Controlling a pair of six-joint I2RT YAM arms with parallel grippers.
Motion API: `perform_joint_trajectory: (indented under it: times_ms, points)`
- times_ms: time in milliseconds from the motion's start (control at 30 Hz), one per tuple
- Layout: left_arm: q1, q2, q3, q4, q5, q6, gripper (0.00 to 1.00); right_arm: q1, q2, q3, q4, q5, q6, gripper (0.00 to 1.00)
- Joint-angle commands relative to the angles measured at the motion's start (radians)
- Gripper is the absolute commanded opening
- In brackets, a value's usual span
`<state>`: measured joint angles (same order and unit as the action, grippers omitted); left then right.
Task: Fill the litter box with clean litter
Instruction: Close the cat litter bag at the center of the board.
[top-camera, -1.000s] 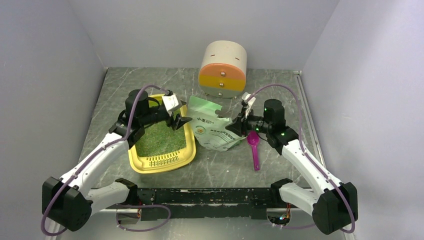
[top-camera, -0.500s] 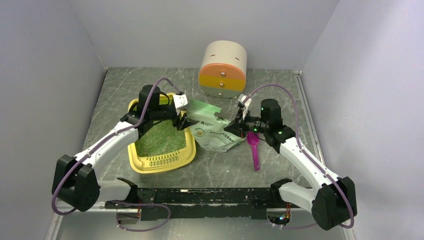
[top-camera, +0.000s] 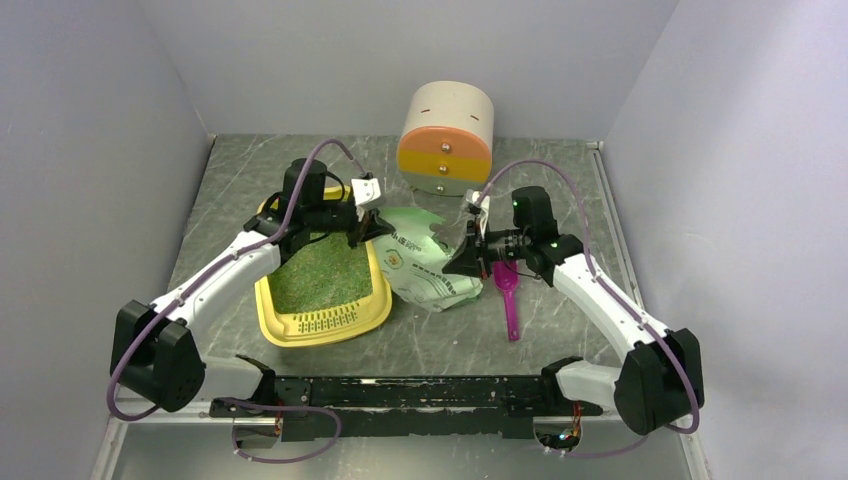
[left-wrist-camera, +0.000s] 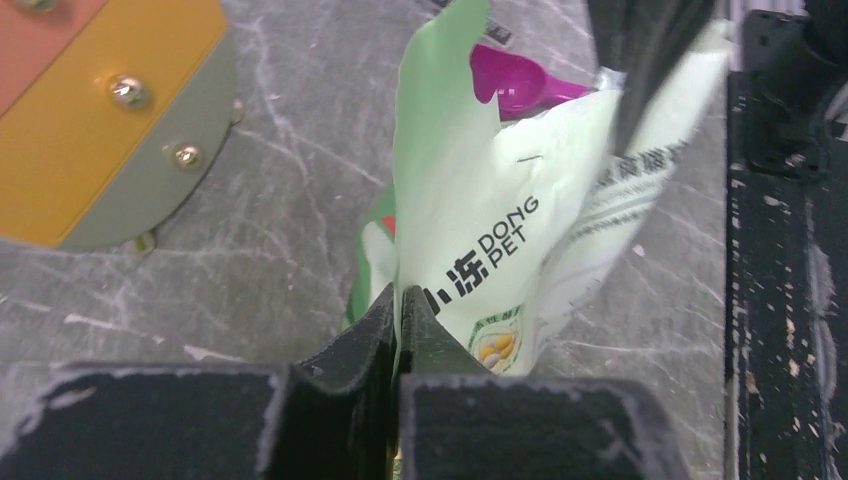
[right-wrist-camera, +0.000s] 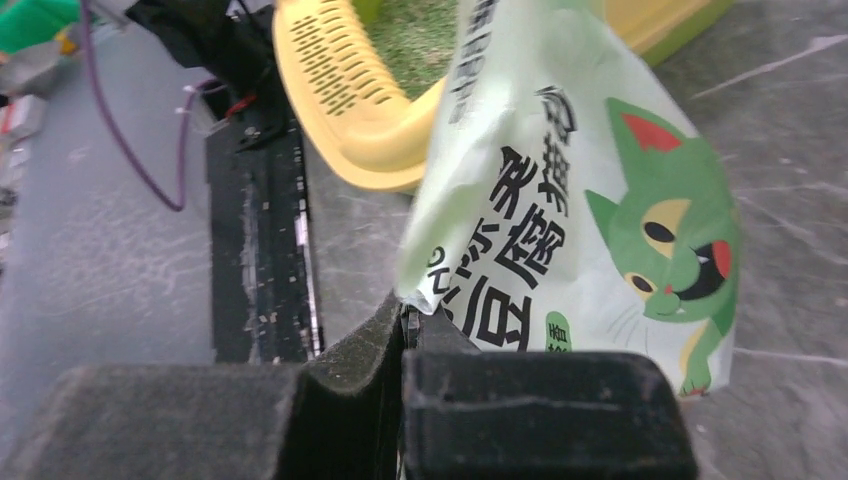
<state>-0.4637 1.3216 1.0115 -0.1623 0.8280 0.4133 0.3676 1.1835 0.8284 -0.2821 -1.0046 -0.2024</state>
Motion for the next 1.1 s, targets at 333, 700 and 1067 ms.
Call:
perform_joint_trajectory:
  times_ms: [333, 700, 1067]
  points:
    - [-0.004, 0.027, 0.097, 0.048, -0.27, -0.112, 0.05, -0.029, -0.06, 0.062, -0.161, 0.238, 0.118, 0.34]
    - [0.002, 0.055, 0.094, 0.075, -0.255, -0.159, 0.05, -0.023, -0.504, -0.329, 0.173, 0.26, 0.121, 0.88]
    - [0.043, 0.08, 0.086, 0.119, -0.216, -0.211, 0.05, -0.018, -0.479, -0.392, 0.364, 0.294, 0.032, 0.37]
